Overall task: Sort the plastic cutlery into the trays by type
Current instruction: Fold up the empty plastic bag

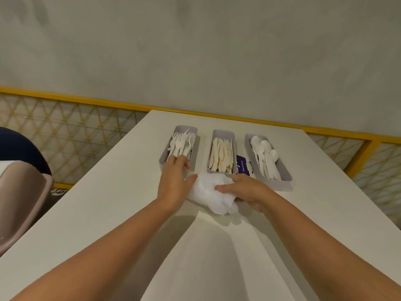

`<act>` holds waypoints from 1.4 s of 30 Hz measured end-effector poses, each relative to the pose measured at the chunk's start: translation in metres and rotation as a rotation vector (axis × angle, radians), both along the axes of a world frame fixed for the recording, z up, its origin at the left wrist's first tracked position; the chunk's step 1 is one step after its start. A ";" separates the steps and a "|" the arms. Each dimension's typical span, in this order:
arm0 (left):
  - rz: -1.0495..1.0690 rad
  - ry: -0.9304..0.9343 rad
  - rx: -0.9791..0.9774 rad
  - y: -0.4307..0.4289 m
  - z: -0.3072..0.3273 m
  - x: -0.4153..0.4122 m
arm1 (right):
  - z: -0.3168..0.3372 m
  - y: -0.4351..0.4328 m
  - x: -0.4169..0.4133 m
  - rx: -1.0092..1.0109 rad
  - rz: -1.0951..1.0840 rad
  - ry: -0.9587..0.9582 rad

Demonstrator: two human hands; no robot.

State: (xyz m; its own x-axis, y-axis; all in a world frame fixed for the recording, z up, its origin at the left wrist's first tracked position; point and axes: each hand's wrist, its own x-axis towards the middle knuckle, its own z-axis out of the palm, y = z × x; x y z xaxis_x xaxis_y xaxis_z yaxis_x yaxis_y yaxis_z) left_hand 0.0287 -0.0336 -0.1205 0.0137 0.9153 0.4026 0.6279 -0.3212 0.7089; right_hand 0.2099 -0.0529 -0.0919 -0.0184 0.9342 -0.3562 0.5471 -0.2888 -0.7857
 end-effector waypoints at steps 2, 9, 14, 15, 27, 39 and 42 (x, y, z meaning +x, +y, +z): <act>0.040 -0.035 0.008 0.005 0.012 -0.010 | 0.011 0.014 -0.014 -0.016 0.032 0.111; -0.106 -0.568 -0.534 0.002 0.077 -0.060 | 0.060 0.041 -0.083 0.127 0.082 0.287; -0.268 -0.742 -0.524 -0.010 0.119 -0.112 | 0.103 0.043 -0.147 0.179 0.244 0.230; -0.245 -0.768 -0.503 -0.010 0.124 -0.122 | 0.108 0.044 -0.157 0.186 0.274 0.232; -0.135 -0.966 -0.542 -0.010 0.099 -0.159 | 0.084 0.069 -0.208 0.218 0.389 0.246; 0.256 -0.896 -0.289 -0.056 0.118 -0.246 | 0.104 0.077 -0.314 0.066 0.769 0.278; 0.325 -0.807 -0.297 -0.071 0.112 -0.294 | 0.101 0.075 -0.359 0.128 0.869 0.292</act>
State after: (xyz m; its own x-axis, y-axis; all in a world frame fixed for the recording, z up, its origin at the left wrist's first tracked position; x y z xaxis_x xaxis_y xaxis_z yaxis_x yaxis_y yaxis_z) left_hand -0.2654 -0.1046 -0.0085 -0.4454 0.8923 -0.0740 -0.0656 0.0499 0.9966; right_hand -0.1488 0.0217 0.0086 -0.8041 0.5818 -0.1220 0.3060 0.2291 -0.9240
